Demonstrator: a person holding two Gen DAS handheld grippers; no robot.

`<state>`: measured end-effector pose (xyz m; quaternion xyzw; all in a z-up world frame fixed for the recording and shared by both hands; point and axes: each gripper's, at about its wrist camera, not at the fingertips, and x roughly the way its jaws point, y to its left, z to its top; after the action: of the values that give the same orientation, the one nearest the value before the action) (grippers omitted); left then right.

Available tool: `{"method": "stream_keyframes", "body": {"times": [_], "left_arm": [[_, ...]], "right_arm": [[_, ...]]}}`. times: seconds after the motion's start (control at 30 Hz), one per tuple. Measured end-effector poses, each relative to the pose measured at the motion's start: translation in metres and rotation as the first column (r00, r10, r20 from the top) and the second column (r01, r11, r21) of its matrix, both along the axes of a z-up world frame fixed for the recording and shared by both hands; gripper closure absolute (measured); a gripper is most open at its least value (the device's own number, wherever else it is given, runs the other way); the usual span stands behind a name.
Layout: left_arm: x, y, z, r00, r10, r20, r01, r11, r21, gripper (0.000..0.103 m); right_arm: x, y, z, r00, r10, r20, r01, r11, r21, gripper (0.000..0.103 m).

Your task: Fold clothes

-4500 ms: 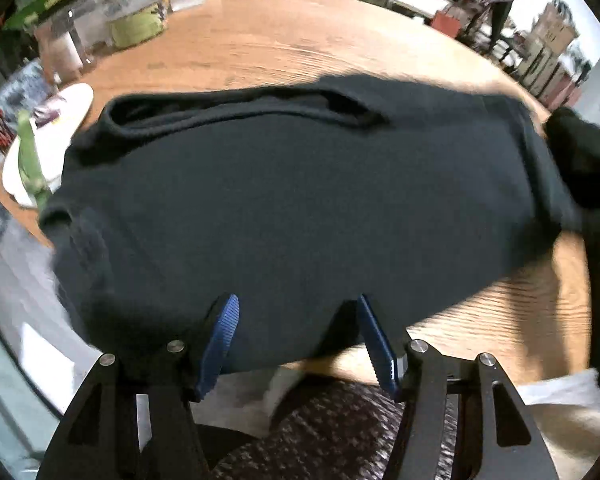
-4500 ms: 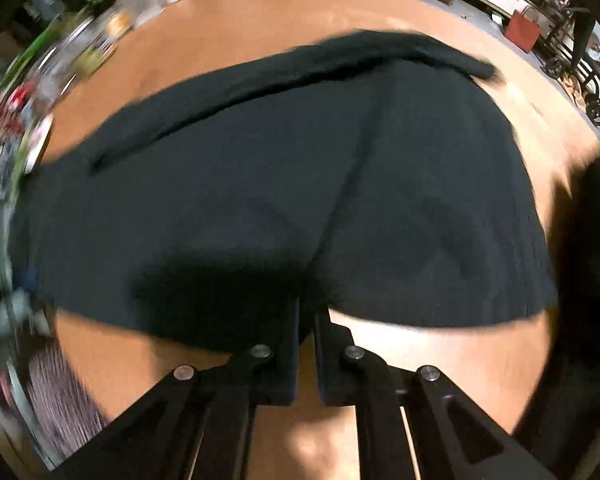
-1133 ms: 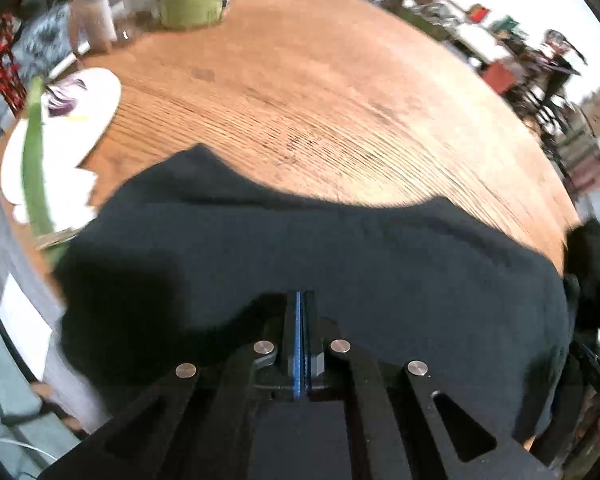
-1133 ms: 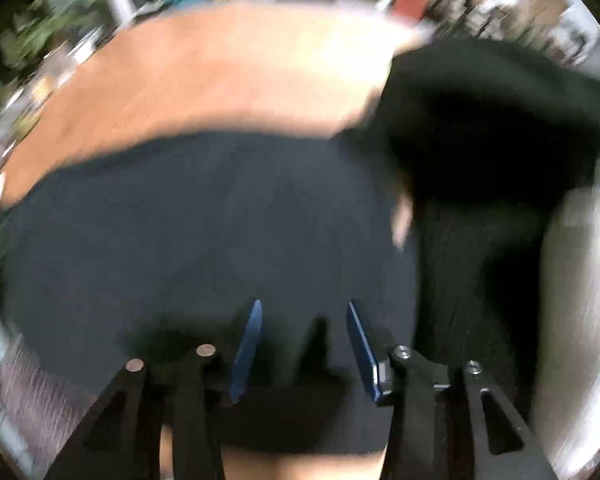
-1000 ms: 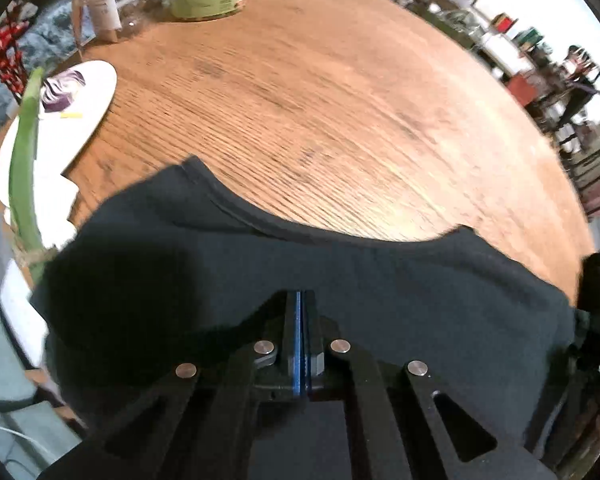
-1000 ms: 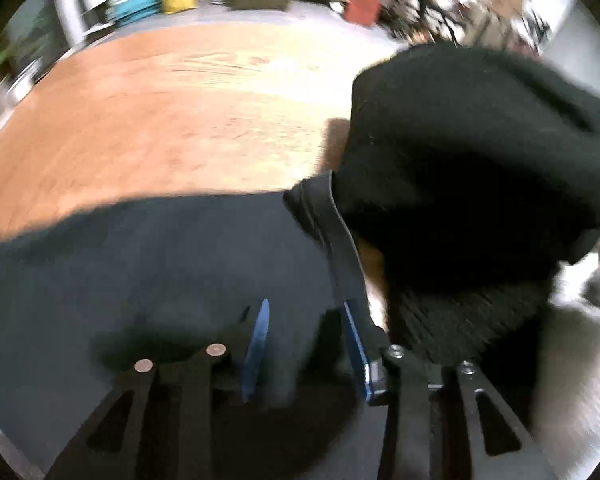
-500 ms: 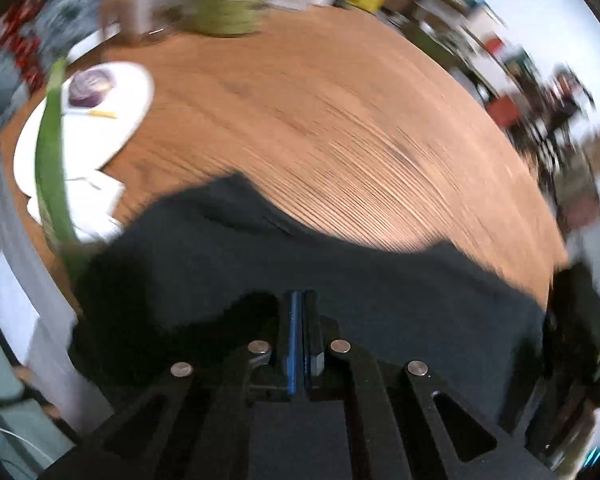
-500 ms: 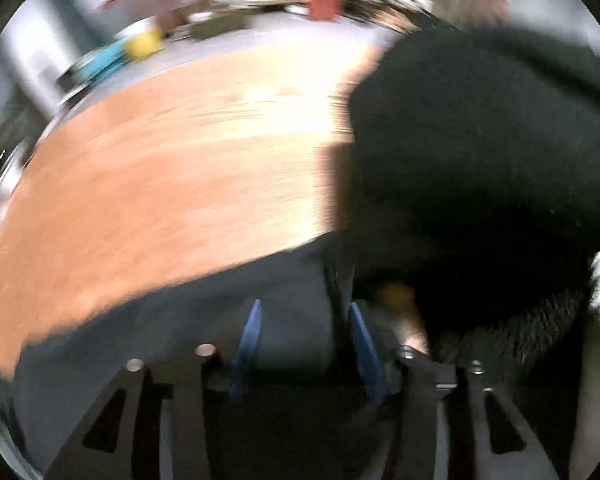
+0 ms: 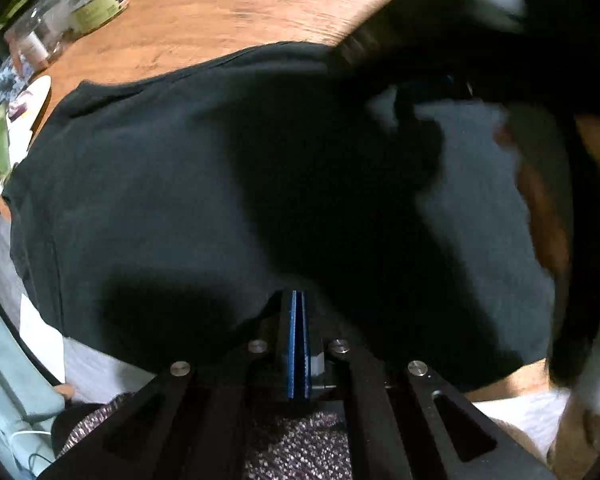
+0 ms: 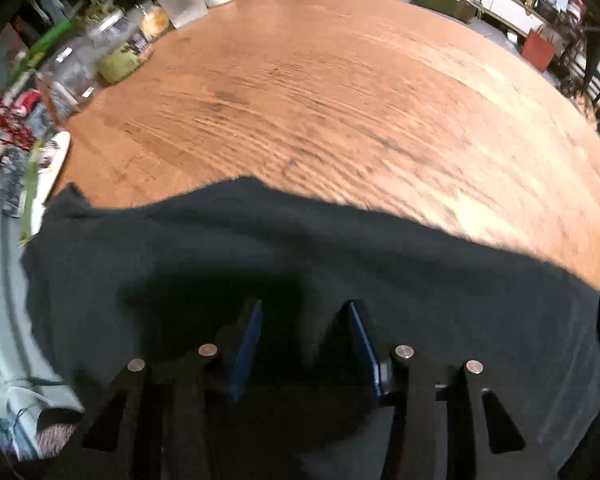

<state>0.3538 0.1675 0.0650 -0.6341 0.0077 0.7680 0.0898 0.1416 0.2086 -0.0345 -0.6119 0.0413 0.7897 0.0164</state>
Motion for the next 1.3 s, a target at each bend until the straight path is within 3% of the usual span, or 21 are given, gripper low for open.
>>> {"method": "stream_keyframes", "body": {"times": [0.1,0.13,0.17,0.2,0.23,0.27,0.33,0.4,0.43,0.47,0.53,0.6,0.63,0.7,0.8,0.83,0.87,0.97,1.07,1.23,1.3], "left_arm": [[0.011,-0.003,-0.006,1.000,0.018,0.015,-0.019,1.000,0.022,0.100],[0.015,-0.003,-0.008,1.000,0.019,0.018,-0.019,0.999,0.025,0.100],[0.018,-0.006,-0.008,1.000,0.024,0.018,-0.024,0.999,0.038,0.100],[0.021,-0.010,-0.008,0.999,0.033,0.017,-0.034,0.998,0.061,0.100],[0.024,-0.018,-0.007,0.999,0.053,0.010,-0.054,0.995,0.084,0.100],[0.025,-0.033,-0.005,0.995,0.101,-0.008,-0.099,0.988,0.115,0.100],[0.027,-0.071,0.000,0.972,0.228,-0.051,-0.214,0.957,0.193,0.100],[0.038,-0.115,-0.002,0.909,0.410,-0.074,-0.371,0.877,0.305,0.098],[0.045,-0.138,-0.003,0.860,0.504,-0.074,-0.447,0.817,0.365,0.087],[0.052,-0.162,-0.005,0.802,0.593,-0.067,-0.515,0.745,0.423,0.059],[0.054,-0.200,-0.012,0.713,0.701,-0.024,-0.602,0.629,0.492,0.024],[0.052,-0.230,-0.025,0.653,0.756,0.043,-0.649,0.529,0.547,0.024],[0.053,-0.242,-0.030,0.640,0.765,0.072,-0.660,0.500,0.561,0.025],[0.059,-0.262,-0.036,0.647,0.753,0.121,-0.666,0.481,0.570,0.026],[0.045,-0.273,-0.054,0.679,0.705,0.205,-0.655,0.456,0.602,0.030],[0.035,-0.272,-0.062,0.692,0.683,0.235,-0.649,0.445,0.617,0.036],[0.024,-0.269,-0.066,0.696,0.669,0.260,-0.650,0.435,0.622,0.058],[0.008,-0.270,-0.067,0.699,0.663,0.267,-0.629,0.394,0.670,0.082],[0.009,-0.284,-0.063,0.692,0.680,0.244,-0.612,0.372,0.698,0.084],[0.019,-0.302,-0.084,0.642,0.677,0.361,-0.628,0.194,0.753,0.083],[0.025,-0.307,-0.088,0.614,0.704,0.355,-0.620,0.152,0.770,0.083]], "right_arm": [[-0.022,-0.003,-0.004,1.000,-0.025,0.014,0.024,0.998,0.061,0.048],[-0.028,-0.001,-0.005,0.999,-0.040,0.012,0.039,0.997,0.073,0.036],[-0.032,0.001,-0.004,0.998,-0.052,0.021,0.051,0.997,0.053,0.035],[-0.034,0.004,-0.003,0.997,-0.063,0.033,0.062,0.998,0.025,0.038],[-0.037,0.006,-0.003,0.996,-0.073,0.045,0.074,0.997,-0.004,0.055],[-0.035,0.002,0.003,0.998,-0.058,0.030,0.058,0.998,-0.022,0.061],[-0.030,-0.010,0.018,1.000,-0.010,-0.020,0.009,0.999,-0.049,0.052],[-0.030,-0.031,0.020,0.997,0.074,-0.025,-0.076,0.994,-0.076,0.049],[-0.032,-0.037,0.016,0.996,0.094,-0.010,-0.094,0.992,-0.082,0.050],[-0.036,-0.040,0.009,0.996,0.089,0.008,-0.089,0.993,-0.075,0.051],[-0.043,-0.044,-0.003,0.996,0.080,0.028,-0.078,0.996,-0.054,0.051],[-0.047,-0.053,-0.006,0.996,0.086,0.020,-0.085,0.996,-0.028,0.045],[-0.049,-0.057,-0.007,0.996,0.089,0.016,-0.088,0.996,-0.016,0.043],[-0.053,-0.065,-0.010,0.995,0.095,0.009,-0.095,0.995,0.010,0.036],[-0.043,-0.075,-0.007,0.996,0.087,0.003,-0.087,0.996,-0.001,0.042],[-0.038,-0.078,-0.004,0.996,0.094,-0.009,-0.094,0.996,-0.005,0.042],[-0.030,-0.083,-0.001,0.993,0.115,-0.018,-0.115,0.993,-0.003,0.042],[-0.006,-0.096,0.004,0.981,0.191,-0.022,-0.190,0.982,0.022,0.041],[0.010,-0.096,-0.011,0.974,0.224,0.024,-0.225,0.969,0.103,0.032],[0.020,-0.075,-0.009,0.982,0.190,-0.023,-0.188,0.981,0.054,0.029],[0.019,-0.076,-0.007,0.980,0.194,-0.030,-0.192,0.980,0.058,0.029]]}}
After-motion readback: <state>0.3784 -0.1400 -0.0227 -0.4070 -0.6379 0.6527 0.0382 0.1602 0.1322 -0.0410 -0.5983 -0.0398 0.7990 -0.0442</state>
